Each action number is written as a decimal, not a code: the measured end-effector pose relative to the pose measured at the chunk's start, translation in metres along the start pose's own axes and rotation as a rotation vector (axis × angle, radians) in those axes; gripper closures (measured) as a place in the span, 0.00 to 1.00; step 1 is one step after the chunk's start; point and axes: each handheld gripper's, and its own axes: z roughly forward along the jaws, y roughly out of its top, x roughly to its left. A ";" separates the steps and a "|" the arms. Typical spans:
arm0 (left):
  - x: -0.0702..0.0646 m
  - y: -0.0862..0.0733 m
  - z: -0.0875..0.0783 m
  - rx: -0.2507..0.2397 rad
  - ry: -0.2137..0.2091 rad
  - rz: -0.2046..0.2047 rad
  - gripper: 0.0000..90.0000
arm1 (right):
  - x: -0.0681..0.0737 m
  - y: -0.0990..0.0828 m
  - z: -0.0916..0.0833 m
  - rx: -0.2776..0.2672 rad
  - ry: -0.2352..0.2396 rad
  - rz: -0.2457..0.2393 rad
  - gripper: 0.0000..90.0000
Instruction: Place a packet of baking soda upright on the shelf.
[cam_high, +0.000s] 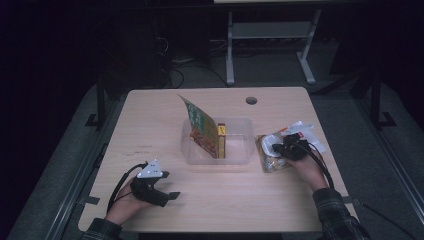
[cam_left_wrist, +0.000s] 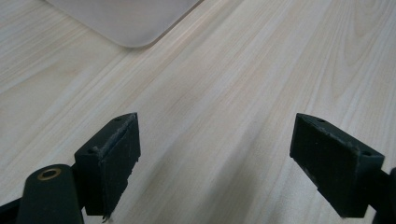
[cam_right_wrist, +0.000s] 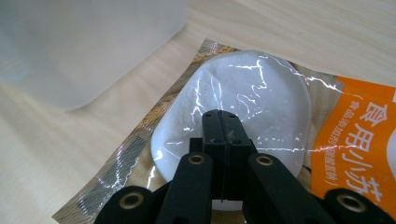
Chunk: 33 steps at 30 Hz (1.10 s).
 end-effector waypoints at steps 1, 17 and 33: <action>0.000 0.000 0.000 0.000 0.001 0.000 0.17 | 0.001 -0.002 -0.002 0.001 0.002 -0.004 1.00; -0.001 0.000 0.002 0.007 -0.005 0.002 0.17 | 0.037 -0.037 -0.037 0.022 0.068 -0.060 1.00; -0.002 0.000 0.004 0.011 -0.007 0.002 0.17 | 0.071 -0.046 -0.048 0.043 0.122 -0.148 1.00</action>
